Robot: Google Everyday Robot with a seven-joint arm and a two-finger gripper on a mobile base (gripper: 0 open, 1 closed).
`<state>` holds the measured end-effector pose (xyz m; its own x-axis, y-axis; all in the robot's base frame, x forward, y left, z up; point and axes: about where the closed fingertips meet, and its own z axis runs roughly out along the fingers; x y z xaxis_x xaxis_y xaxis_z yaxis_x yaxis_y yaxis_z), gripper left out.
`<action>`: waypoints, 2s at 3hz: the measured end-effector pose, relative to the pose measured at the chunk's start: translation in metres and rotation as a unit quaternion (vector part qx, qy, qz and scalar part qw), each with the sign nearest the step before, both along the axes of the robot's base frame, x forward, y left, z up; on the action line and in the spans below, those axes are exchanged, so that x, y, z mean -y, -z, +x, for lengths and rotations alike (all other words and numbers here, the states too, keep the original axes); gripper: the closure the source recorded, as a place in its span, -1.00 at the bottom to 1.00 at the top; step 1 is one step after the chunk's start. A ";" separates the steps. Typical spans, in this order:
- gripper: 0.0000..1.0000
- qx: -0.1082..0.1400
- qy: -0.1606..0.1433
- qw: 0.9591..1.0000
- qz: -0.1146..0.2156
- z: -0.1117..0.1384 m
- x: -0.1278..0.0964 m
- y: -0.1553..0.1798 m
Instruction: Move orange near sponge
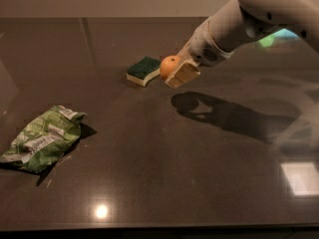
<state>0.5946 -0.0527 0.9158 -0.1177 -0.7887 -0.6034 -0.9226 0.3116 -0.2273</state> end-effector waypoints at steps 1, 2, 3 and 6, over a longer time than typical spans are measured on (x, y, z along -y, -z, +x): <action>1.00 -0.012 0.011 1.000 0.008 0.015 -0.003 0.015; 1.00 -0.022 0.023 0.999 0.018 0.028 -0.004 0.029; 0.63 -0.033 0.036 0.998 0.025 0.041 -0.003 0.041; -0.76 -0.043 0.056 0.996 0.045 0.070 -0.004 0.057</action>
Offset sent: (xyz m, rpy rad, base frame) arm 0.0457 0.0015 -0.0434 0.0635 0.0664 -0.0826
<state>0.6648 -0.0487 0.8591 -0.2558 -0.7105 -0.6556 -0.8957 0.4293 -0.1157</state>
